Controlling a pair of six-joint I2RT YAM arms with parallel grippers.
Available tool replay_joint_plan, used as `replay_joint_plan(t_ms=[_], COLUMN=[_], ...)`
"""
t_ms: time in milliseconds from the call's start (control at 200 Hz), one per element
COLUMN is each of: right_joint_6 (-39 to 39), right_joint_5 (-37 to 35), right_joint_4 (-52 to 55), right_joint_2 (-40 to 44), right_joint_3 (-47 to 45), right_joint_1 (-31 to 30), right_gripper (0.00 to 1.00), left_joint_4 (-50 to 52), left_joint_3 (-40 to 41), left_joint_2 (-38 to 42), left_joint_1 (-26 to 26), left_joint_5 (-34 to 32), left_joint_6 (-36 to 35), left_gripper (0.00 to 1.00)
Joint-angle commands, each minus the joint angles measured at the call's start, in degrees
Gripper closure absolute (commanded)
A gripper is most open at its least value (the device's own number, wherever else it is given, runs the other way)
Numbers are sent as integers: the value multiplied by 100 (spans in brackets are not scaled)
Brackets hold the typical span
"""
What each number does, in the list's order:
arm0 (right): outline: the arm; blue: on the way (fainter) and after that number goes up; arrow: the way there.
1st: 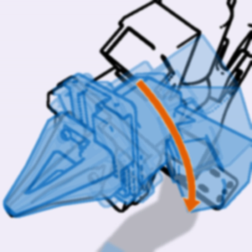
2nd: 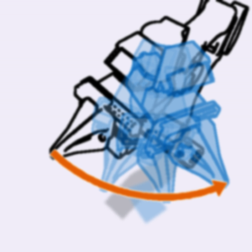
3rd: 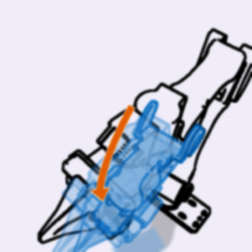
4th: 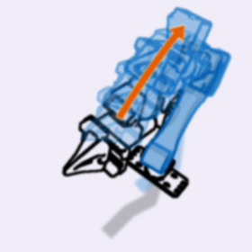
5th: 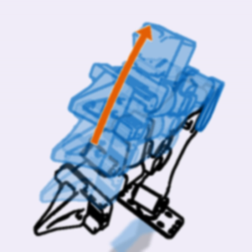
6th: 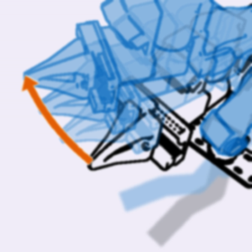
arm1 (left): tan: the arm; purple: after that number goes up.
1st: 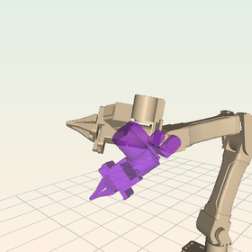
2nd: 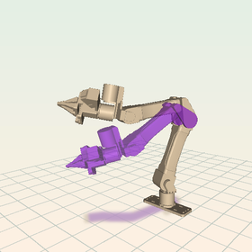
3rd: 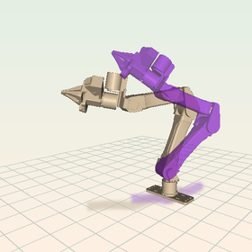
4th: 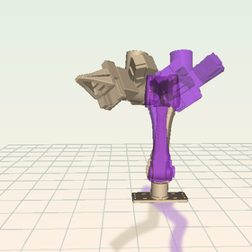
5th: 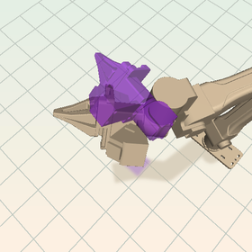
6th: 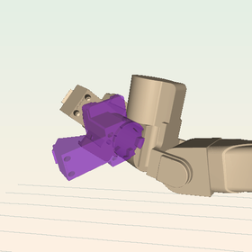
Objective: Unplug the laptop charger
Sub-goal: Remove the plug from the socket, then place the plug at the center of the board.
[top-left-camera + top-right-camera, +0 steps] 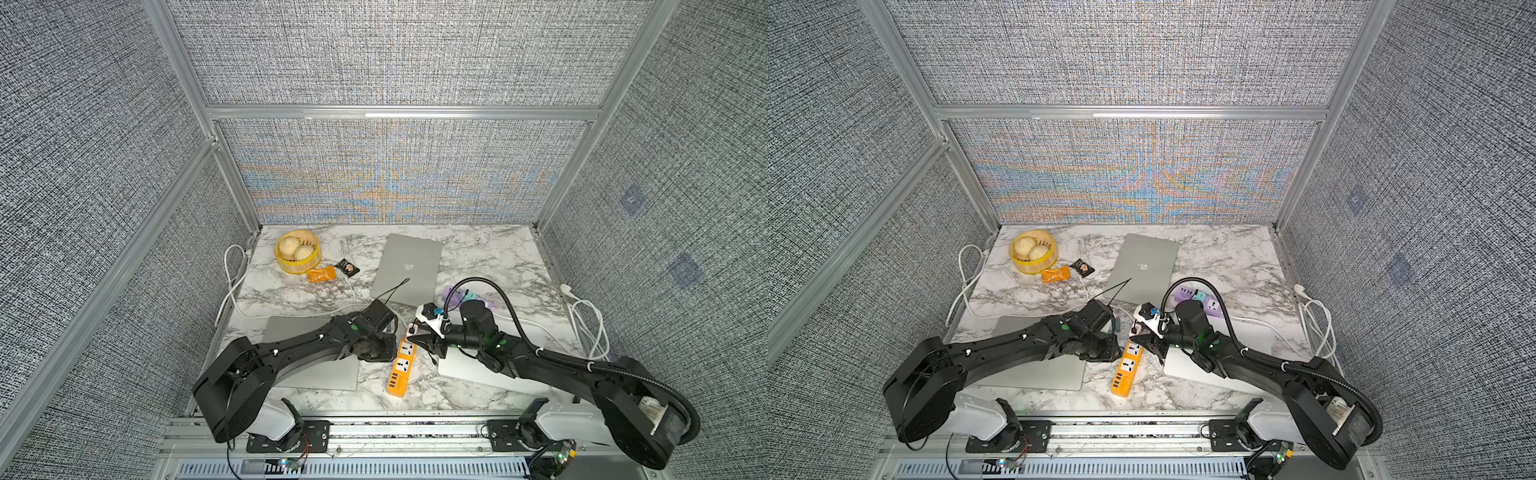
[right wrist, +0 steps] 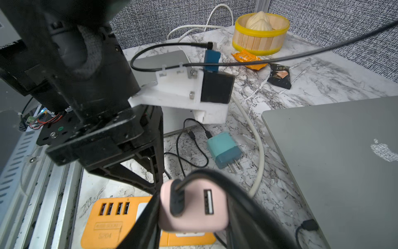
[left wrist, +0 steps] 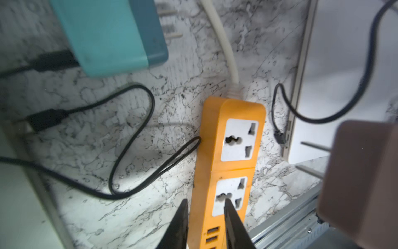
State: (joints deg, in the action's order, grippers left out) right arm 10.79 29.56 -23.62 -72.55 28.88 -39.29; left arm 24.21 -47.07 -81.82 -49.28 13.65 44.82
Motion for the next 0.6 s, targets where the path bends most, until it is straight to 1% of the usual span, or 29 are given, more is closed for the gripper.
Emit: replay_joint_plan(t_ms=[0,190,365,470,595], right_joint_6=[52,182,273,373,459], right_joint_5=[-66,-134,-477,-759,-1121], right_joint_4=[303,986,1670,2314,2865], right_joint_2=[23,-315,-658,-893,-1221], right_joint_3=[153,716,1325,1828,2357], right_joint_1=[4,-10,-71,-123,-319], right_gripper=[74,75,76,76,76], left_joint_4=[319,960,1360,1387,1461], left_joint_3=[-98,-246,-307,-245,-159], left_joint_2=[218,612,1084,1321,1533], left_joint_1=[194,623,1061,1256,1472], left_joint_5=[96,-112,-370,-502,-581], left_joint_6=[-229,-430,-466,-515,-581], left_gripper=[71,71,71,70,70])
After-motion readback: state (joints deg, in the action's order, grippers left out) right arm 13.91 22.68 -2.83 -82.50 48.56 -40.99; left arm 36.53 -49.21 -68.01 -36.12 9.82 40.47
